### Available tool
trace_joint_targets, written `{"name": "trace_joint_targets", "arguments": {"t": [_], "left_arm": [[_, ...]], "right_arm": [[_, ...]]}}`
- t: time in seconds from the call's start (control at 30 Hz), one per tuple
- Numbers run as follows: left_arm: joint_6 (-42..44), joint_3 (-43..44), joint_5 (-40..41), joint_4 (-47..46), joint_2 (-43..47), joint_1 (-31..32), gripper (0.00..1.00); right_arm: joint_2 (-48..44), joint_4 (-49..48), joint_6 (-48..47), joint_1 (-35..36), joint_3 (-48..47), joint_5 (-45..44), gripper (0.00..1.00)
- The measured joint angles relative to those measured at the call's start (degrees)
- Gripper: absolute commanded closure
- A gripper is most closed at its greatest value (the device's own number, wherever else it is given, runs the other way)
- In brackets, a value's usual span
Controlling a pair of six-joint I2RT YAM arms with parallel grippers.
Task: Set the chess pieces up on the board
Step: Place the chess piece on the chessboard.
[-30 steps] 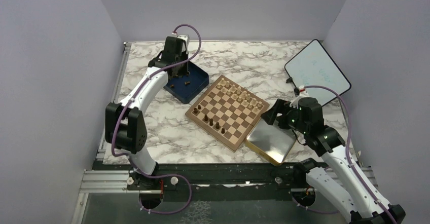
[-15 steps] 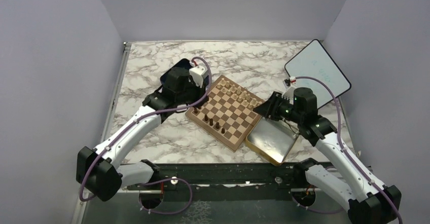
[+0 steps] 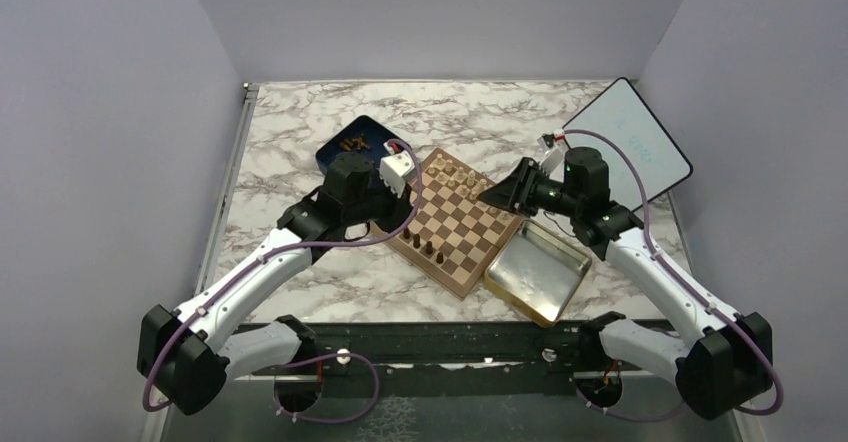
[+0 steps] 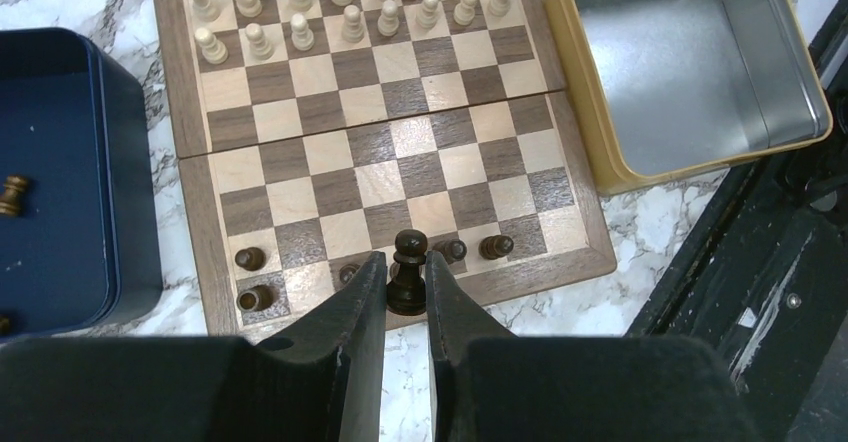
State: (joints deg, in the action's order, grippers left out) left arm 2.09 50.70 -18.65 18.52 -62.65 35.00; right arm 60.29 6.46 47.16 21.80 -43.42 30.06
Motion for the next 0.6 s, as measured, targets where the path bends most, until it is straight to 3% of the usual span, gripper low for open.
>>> {"name": "trace_joint_targets", "arguments": {"t": [0.6], "left_arm": [[11.2, -5.4, -0.9, -6.2, 4.5, 3.8, 0.82]], "right_arm": [[10.3, -3.8, 1.4, 2.4, -6.3, 8.7, 0.57]]}}
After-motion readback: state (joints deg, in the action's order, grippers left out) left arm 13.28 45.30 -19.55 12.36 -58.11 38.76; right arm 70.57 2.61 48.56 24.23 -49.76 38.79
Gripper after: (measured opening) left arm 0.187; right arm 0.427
